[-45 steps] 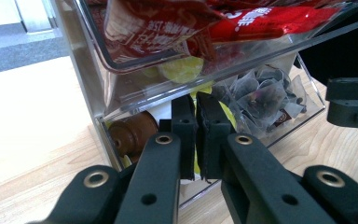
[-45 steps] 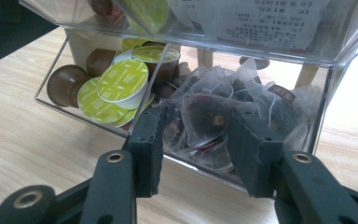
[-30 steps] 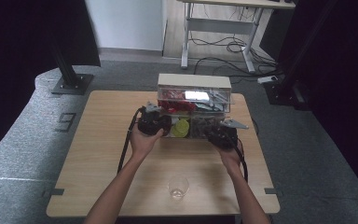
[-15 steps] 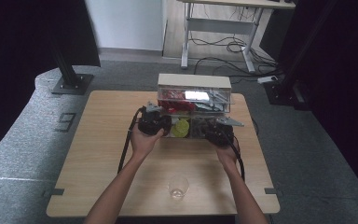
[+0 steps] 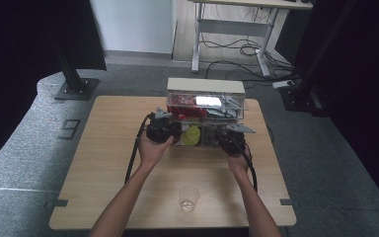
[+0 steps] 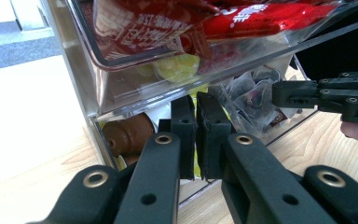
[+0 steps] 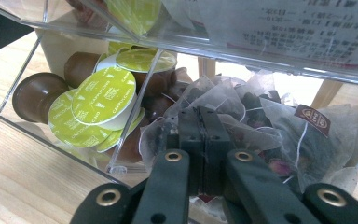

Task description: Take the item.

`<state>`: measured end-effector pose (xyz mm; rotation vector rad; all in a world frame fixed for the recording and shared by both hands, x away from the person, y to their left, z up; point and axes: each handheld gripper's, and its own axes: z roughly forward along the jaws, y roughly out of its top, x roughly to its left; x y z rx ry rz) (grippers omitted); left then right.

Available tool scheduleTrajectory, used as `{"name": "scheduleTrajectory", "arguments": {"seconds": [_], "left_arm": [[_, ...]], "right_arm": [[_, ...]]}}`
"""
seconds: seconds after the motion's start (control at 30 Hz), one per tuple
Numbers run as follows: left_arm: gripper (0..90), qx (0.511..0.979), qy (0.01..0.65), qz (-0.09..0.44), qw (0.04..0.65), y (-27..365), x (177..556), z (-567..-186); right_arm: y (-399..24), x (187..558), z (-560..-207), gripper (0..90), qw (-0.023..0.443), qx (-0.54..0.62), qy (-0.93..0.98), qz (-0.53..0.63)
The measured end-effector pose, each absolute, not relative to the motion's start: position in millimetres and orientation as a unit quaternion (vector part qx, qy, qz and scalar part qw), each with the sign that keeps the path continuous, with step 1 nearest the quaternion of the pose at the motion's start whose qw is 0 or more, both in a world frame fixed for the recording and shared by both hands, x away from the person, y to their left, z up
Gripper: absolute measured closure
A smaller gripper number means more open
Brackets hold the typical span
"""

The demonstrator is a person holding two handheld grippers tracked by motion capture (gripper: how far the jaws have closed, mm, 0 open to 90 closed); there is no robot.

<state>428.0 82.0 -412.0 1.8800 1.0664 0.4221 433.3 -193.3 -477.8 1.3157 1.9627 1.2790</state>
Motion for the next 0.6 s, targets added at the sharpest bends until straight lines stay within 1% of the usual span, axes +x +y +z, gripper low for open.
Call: {"name": "scheduleTrajectory", "arguments": {"seconds": [0.23, 0.6], "left_arm": [[86.2, 0.761, 0.431, 0.170, 0.453, 83, 428, -413], [86.0, 0.761, 0.432, 0.170, 0.453, 82, 428, -413]], "right_arm": [[-197, 428, -473, 88.9, 0.221, 0.468, 0.710, 0.478], [-204, 408, -455, 88.9, 0.228, 0.444, 0.701, 0.509]]}}
